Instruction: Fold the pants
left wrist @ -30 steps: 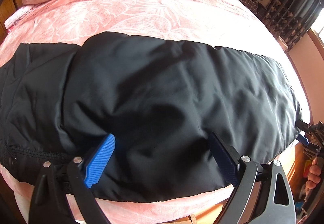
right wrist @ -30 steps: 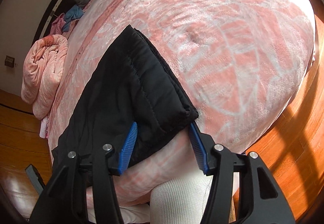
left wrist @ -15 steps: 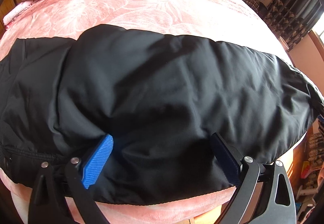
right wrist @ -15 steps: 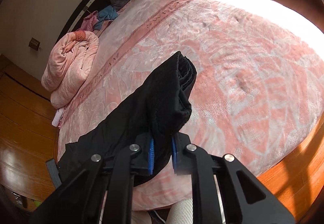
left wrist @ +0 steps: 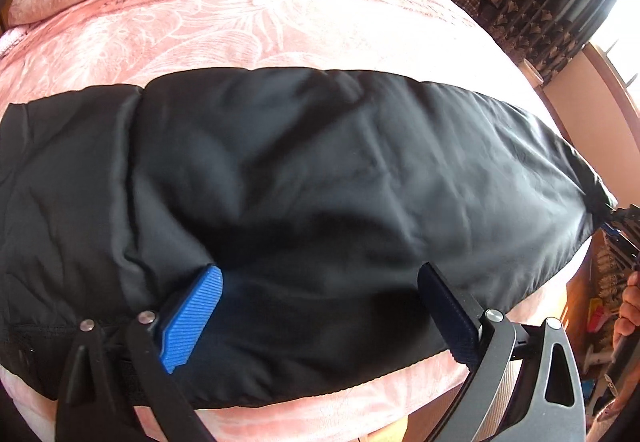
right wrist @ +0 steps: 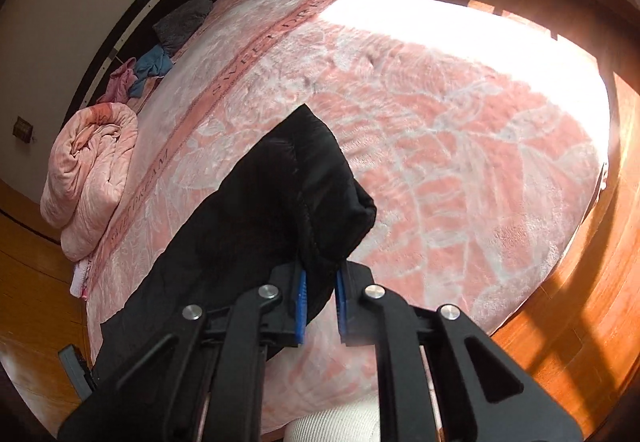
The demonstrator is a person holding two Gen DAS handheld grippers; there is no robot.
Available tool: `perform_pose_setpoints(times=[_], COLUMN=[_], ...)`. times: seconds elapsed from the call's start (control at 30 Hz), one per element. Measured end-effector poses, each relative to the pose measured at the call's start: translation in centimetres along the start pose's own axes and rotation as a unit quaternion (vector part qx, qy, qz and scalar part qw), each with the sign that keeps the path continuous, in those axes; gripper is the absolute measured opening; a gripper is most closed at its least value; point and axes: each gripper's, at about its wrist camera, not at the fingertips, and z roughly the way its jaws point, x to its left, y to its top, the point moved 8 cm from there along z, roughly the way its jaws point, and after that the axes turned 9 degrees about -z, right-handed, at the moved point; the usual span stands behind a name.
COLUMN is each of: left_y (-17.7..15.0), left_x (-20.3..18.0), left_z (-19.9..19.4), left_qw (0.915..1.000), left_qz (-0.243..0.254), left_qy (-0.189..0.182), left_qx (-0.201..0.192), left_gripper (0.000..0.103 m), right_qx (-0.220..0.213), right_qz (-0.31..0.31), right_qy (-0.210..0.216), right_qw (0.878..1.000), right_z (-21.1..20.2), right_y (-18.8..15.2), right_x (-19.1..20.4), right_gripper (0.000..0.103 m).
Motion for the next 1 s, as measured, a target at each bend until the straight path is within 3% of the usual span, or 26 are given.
perform_pose_setpoints(times=[0.07,0.23,0.37,0.53,0.7,0.87,1.0], left_y=[-0.3,-0.5,-1.4,-1.0,0.0,0.1,-0.5], left_x=[0.3,3.3,3.0,3.7,7.1,11.1,12.9], left_z=[-0.5,-0.6,0.1,-1.9,-4.5,-5.3,-4.7], left_qw=[0.9999,0.9994,0.9986,0.9993,0.9973,0.9947,0.9936], left_qz=[0.007,-0.015,0.011,-0.032,-0.062,-0.075,-0.094], left_qy=[0.006,0.03,0.05,0.018,0.023,0.059,0.054], left_qx=[-0.006,-0.005,-0.014,-0.005,-0.031,-0.038,-0.031], left_gripper=[0.099,0.099,0.099,0.099,0.099,0.099,0.099], right_qx=[0.007,0.0,0.012,-0.011,-0.057,-0.093,-0.098], right_qz=[0.018,-0.001,-0.007,-0.032,-0.094,-0.16,-0.211], right_qy=[0.002,-0.011,-0.031,-0.042,-0.05,-0.002,0.029], right_qw=[1.0,1.0,0.999,0.999,0.993,0.983,0.972], right_z=[1.2,0.7,1.1,-0.9,-3.8,-6.2,-6.7], right_y=[-1.6,-1.4,-1.5,-0.5,0.7,0.9,0.0], right_x=[-1.2,-0.3,0.2,1.9,6.2,13.1,18.2], right_gripper=[0.01,0.011,0.011,0.011,0.011,0.011,0.011])
